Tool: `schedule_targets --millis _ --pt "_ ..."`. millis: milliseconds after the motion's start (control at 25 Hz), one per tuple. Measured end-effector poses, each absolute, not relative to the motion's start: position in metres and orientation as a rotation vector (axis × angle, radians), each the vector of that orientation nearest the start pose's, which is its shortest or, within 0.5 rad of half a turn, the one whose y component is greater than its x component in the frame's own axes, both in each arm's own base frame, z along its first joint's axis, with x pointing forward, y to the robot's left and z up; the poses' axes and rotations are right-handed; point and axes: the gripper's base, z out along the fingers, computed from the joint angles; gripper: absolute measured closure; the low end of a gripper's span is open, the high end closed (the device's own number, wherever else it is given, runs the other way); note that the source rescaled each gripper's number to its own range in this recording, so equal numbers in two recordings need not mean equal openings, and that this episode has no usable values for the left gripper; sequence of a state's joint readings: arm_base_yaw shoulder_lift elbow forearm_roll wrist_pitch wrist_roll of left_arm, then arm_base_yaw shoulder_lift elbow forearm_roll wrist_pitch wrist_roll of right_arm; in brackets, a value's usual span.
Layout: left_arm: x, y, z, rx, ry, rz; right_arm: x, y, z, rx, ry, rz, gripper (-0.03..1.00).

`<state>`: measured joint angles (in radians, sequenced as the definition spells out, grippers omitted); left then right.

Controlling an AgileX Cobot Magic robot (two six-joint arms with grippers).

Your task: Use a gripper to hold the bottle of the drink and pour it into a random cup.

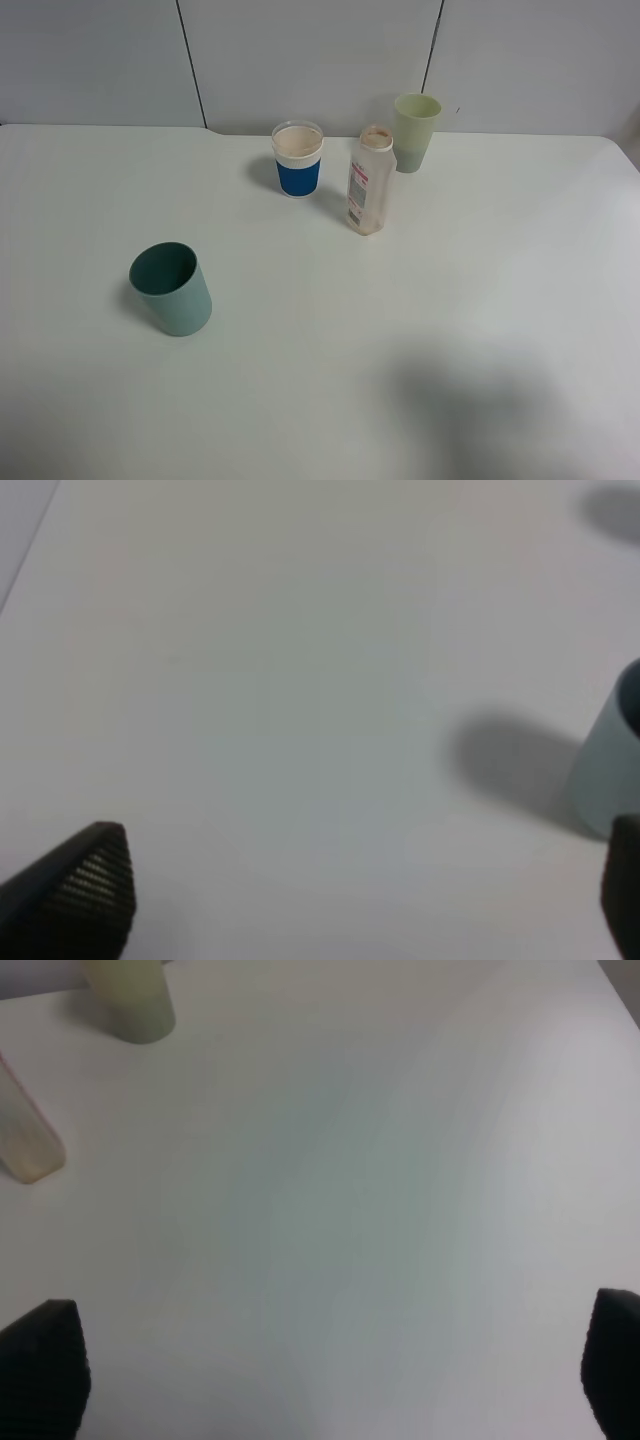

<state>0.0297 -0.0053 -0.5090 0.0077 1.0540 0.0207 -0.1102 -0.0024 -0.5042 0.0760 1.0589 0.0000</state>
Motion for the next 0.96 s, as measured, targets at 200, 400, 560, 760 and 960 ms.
schedule_targets --millis 200,400,560,760,960 --pt "-0.0065 0.0004 0.2803 -0.009 2.023 0.041 -0.0051 0.0066 0.2788 0.108 2.031 0.021 -0.03" --pt "-0.0065 0.0004 0.2803 -0.009 2.023 0.041 -0.0051 0.0066 0.2788 0.108 2.031 0.021 -0.03" --pt "-0.0065 0.0004 0.2803 -0.009 2.023 0.041 -0.0051 0.0066 0.2788 0.108 2.031 0.021 -0.03" --pt "-0.0065 0.0004 0.2803 -0.009 2.023 0.041 -0.0051 0.0066 0.2788 0.108 2.031 0.021 -0.03" --pt "-0.0065 0.0004 0.2803 -0.009 2.023 0.041 -0.0051 0.0066 0.2788 0.108 2.031 0.021 -0.03"
